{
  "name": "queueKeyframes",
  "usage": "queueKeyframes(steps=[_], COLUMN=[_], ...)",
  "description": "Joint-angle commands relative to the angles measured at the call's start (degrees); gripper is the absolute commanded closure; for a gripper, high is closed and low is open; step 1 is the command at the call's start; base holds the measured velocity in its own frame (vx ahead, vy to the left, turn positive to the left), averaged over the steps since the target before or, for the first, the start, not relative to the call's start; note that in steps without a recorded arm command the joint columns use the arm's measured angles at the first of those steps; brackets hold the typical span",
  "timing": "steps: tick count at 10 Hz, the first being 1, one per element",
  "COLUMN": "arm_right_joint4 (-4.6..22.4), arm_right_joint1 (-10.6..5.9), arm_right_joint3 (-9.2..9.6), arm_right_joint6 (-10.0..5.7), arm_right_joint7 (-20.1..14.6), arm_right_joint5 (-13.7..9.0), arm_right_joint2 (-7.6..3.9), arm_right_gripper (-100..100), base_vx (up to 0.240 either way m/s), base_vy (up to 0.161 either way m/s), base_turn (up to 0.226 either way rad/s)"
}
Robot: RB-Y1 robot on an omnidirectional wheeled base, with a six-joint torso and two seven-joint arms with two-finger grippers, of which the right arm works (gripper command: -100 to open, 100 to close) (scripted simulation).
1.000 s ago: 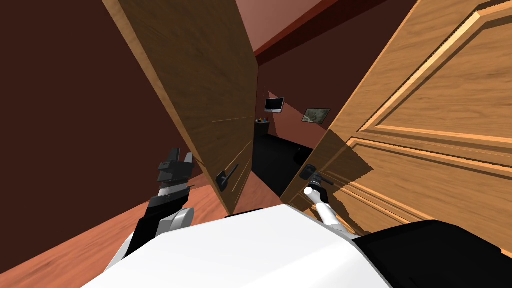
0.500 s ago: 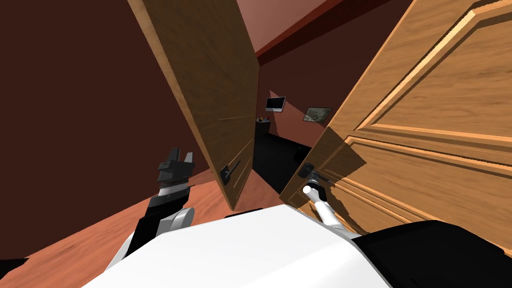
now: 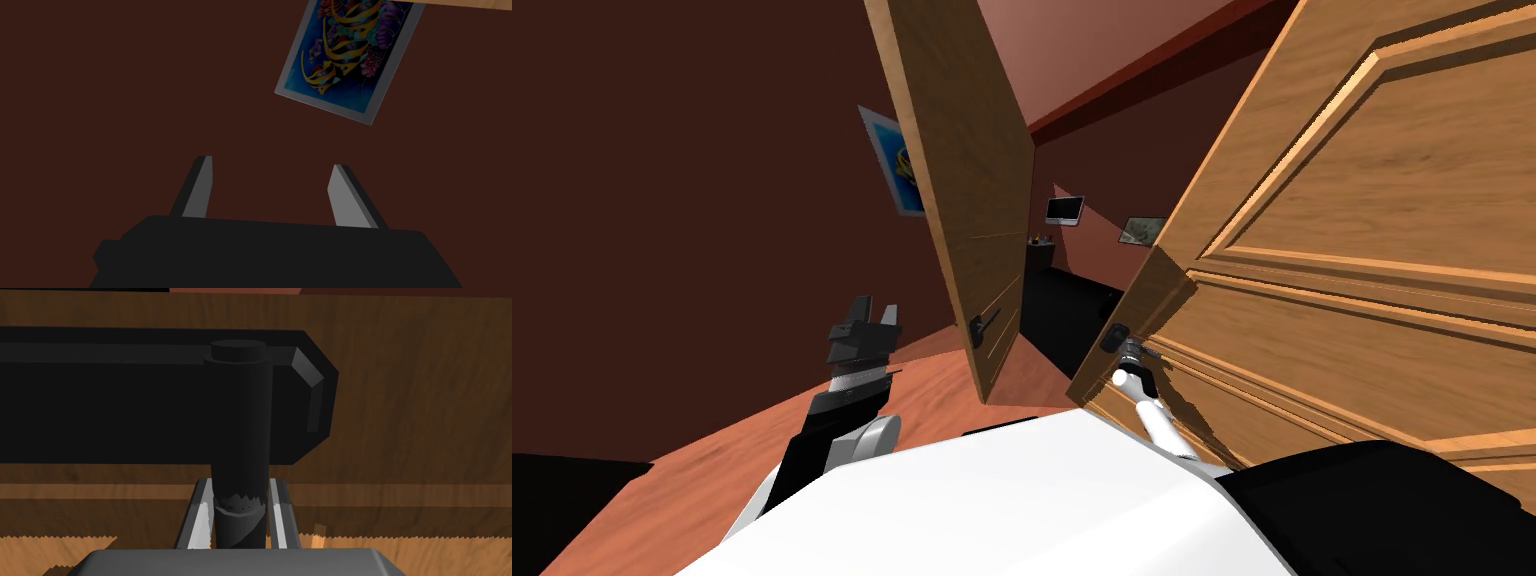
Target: Pull the door open
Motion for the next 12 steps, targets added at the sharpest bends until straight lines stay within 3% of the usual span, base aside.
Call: queueKeyframes(steps=[1, 2, 8, 12], arm_right_joint4=[0.43, 0.08, -2.46, -3.17], arm_right_joint1=[-0.52, -0.22, -0.52, -0.62], arm_right_joint3=[1.37, 0.92, 5.49, 6.98], arm_right_joint6=[-0.14, 0.07, 0.78, 0.98], arm_right_joint7=[-1.18, -0.62, -2.52, -3.31], arm_right_joint5=[0.78, 0.46, 2.54, 3.14], arm_right_joint2=[-0.54, -0.27, 0.03, -0.10], arm_right_gripper=[100, 100, 100, 100], base_vx=[-0.243, -0.111, -0.218, -0.187], base_vy=[0.019, 0.023, 0.011, 0.029], base_turn=[0.059, 0.043, 0.062, 0.039])
